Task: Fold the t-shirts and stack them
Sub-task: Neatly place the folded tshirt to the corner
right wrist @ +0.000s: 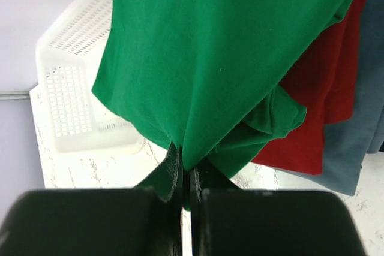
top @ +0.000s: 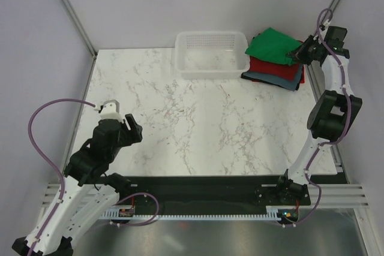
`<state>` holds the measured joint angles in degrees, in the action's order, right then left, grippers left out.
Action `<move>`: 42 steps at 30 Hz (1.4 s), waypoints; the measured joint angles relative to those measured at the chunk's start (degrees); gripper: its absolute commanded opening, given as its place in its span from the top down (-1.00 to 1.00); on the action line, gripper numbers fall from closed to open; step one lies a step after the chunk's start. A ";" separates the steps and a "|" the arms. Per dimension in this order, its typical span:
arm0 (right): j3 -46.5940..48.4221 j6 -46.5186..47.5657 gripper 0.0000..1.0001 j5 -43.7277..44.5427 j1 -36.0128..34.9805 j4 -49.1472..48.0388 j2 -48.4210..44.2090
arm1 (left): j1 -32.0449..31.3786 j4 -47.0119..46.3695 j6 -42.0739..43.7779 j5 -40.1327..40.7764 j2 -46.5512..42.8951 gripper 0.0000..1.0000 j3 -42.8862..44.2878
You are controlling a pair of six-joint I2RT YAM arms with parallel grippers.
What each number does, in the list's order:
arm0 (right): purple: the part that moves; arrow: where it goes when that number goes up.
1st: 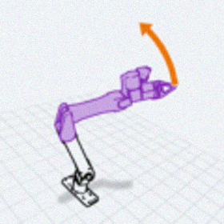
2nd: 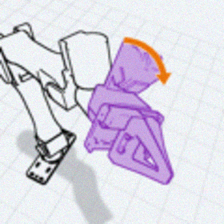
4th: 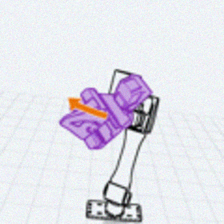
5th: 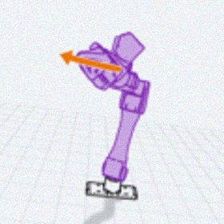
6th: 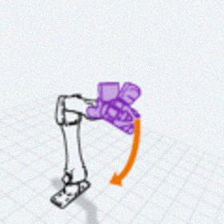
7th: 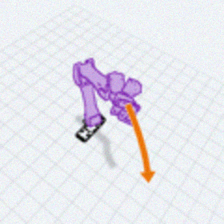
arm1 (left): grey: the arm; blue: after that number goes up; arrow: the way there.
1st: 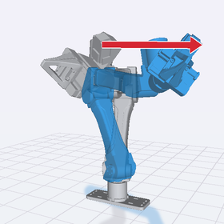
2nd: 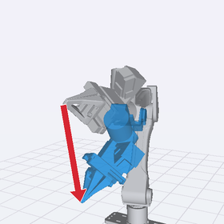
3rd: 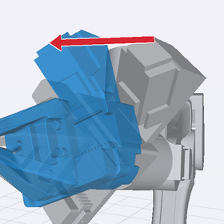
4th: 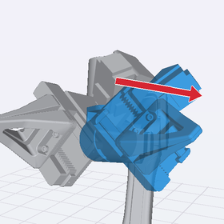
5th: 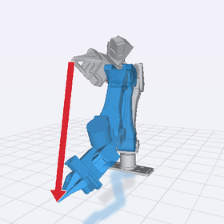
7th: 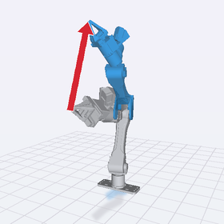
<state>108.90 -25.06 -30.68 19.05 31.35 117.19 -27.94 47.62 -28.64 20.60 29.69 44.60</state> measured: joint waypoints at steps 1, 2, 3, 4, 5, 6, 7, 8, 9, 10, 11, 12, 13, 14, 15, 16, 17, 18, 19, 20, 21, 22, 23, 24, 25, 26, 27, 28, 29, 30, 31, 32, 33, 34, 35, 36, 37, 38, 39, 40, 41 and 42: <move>0.00 -0.02 1.00 -0.70 0.37 0.20 -0.02 | 0.02 0.00 0.00 -0.04 0.00 -0.44 0.00; 0.00 -0.11 1.00 -1.49 0.81 0.42 -0.02 | 0.09 0.00 0.00 -0.09 0.00 -0.45 0.00; 0.00 -0.20 1.00 -2.23 1.20 0.68 -0.02 | 0.13 0.00 0.00 -0.11 0.00 -0.45 0.00; -0.02 -0.22 1.00 -2.97 1.57 0.87 -0.02 | 0.15 -0.02 0.00 -0.11 0.02 -0.45 0.00; -0.02 -0.24 1.00 -3.76 1.92 1.01 -0.02 | 0.20 -0.02 0.00 -0.13 0.04 -0.44 0.00; -0.13 -0.26 1.00 -4.44 2.25 1.05 -0.04 | 0.24 -0.02 0.00 -0.13 0.09 -0.44 0.00; -0.31 -0.28 1.00 -5.03 2.60 1.09 -0.07 | 0.24 -0.07 0.00 -0.13 0.15 -0.45 0.00; -0.79 -0.39 1.00 -5.60 2.99 1.05 -0.15 | 0.24 -0.11 0.00 -0.13 0.22 -0.44 0.00; -1.70 -0.44 1.00 -5.97 3.37 0.96 -0.50 | 0.24 -0.15 0.00 -0.13 0.31 -0.44 0.00; -2.60 -0.50 1.00 -6.14 3.69 1.03 -0.81 | 0.24 -0.15 0.00 -0.13 0.39 -0.44 0.00; -3.76 -0.59 0.94 -6.34 4.11 1.16 -1.27 | 0.24 -0.15 0.00 -0.13 0.42 -0.44 0.00; -4.63 -0.63 0.37 -6.54 4.50 1.36 -1.53 | 0.24 -0.15 0.00 -0.13 0.44 -0.45 0.00; -5.22 -1.14 0.06 -6.69 4.81 1.60 -1.64 | 0.26 -0.17 -0.02 -0.13 0.44 -0.44 0.00; -5.64 -1.44 -0.15 -6.86 4.98 1.75 -1.64 | 0.31 -0.17 0.00 -0.13 0.44 -0.44 0.00; -5.95 -1.33 -0.44 -6.99 5.14 1.68 -1.64 | 0.37 -0.17 0.00 -0.15 0.44 -0.44 0.00; -6.34 -1.68 -0.53 -7.10 5.29 1.70 -1.64 | 0.46 -0.17 0.00 -0.15 0.48 -0.44 0.00; -6.75 -1.60 -0.61 -7.13 5.42 1.70 -1.64 | 0.52 -0.17 0.00 -0.15 0.52 -0.44 0.00; -7.02 -1.70 -0.67 -7.06 5.46 1.70 -1.64 | 0.61 -0.17 0.00 -0.15 0.55 -0.44 0.00; -7.30 -1.73 -0.69 -7.02 5.46 1.81 -1.64 | 0.61 -0.17 0.00 -0.15 0.57 -0.44 0.00; -7.32 -1.79 -0.70 -6.97 5.46 2.05 -1.64 | 0.61 -0.17 0.00 -0.15 0.57 -0.44 0.00; -7.34 -1.77 -0.71 -6.88 5.46 2.19 -1.68 | 0.61 -0.17 0.00 -0.15 0.57 -0.44 0.00; -7.34 -1.73 -0.71 -6.75 5.46 2.29 -1.90 | 0.61 -0.17 0.00 -0.15 0.57 -0.44 0.00; -7.34 -1.73 -0.71 -6.71 5.44 2.45 -2.23 | 0.61 -0.17 0.00 -0.15 0.57 -0.44 0.00; -7.34 -1.73 -0.71 -6.62 5.40 2.64 -2.69 | 0.61 -0.17 0.00 -0.15 0.57 -0.44 0.00; -7.34 -1.70 -0.71 -6.47 5.35 2.91 -3.10 | 0.61 -0.17 0.00 -0.15 0.57 -0.44 0.00; -7.34 -1.70 -0.68 -6.25 5.31 3.28 -3.85 | 0.61 -0.17 0.00 -0.15 0.57 -0.44 0.00; -7.34 -1.68 -0.65 -5.88 5.25 3.63 -4.68 | 0.61 -0.17 0.00 -0.15 0.57 -0.44 0.00; -7.34 -1.68 -0.59 -5.64 4.98 3.85 -5.62 | 0.63 -0.17 0.00 -0.15 0.55 -0.44 0.00; -7.34 -1.66 -0.53 -5.49 4.76 3.93 -6.73 | 0.63 -0.17 0.00 -0.15 0.55 -0.44 0.00; -7.34 -1.70 -0.43 -5.51 4.42 3.85 -7.91 | 0.63 -0.17 0.00 -0.15 0.55 -0.44 0.00; -7.32 -1.60 -0.37 -5.62 4.02 3.78 -8.81 | 0.68 -0.17 0.00 -0.15 0.52 -0.44 0.00; -7.06 -1.75 -0.16 -5.88 3.28 3.76 -9.77 | 0.76 -0.17 0.00 -0.15 0.52 -0.44 0.00; -6.71 -1.75 -0.08 -6.23 2.54 3.54 -10.23 | 0.87 -0.17 0.00 -0.17 0.52 -0.44 0.00; -6.19 -2.14 0.05 -6.86 1.55 2.91 -10.43 | 0.90 -0.17 0.00 -0.17 0.52 -0.44 0.00; -5.64 -2.60 0.24 -7.37 0.59 1.92 -10.36 | 0.87 -0.17 0.00 -0.15 0.52 -0.44 0.00; -5.29 -3.17 0.31 -7.96 -0.24 0.92 -10.05 | 0.90 -0.17 0.00 -0.17 0.52 -0.44 0.00; -4.85 -3.98 0.38 -8.61 -1.07 -0.07 -9.44 | 0.87 -0.17 0.00 -0.17 0.52 -0.44 0.00; -4.44 -4.66 0.45 -9.18 -1.73 -1.03 -8.59 | 0.87 -0.17 0.00 -0.17 0.52 -0.44 0.00; -3.78 -5.11 0.52 -9.68 -2.16 -1.79 -7.41 | 0.87 -0.17 0.00 -0.17 0.52 -0.44 0.00; -3.45 -5.33 0.58 -9.77 -2.34 -2.69 -6.19 | 0.87 -0.17 0.00 -0.17 0.52 -0.44 0.00; -3.45 -5.53 0.68 -9.68 -2.32 -3.32 -4.87 | 0.90 -0.17 0.00 -0.15 0.52 -0.44 0.00; -3.63 -5.64 0.75 -9.35 -2.10 -3.85 -3.63 | 0.90 -0.17 0.00 -0.17 0.52 -0.44 0.00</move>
<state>105.27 -30.70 -40.03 16.95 27.51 113.56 -27.05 47.44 -28.64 20.43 30.22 44.60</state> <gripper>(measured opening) 0.195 0.723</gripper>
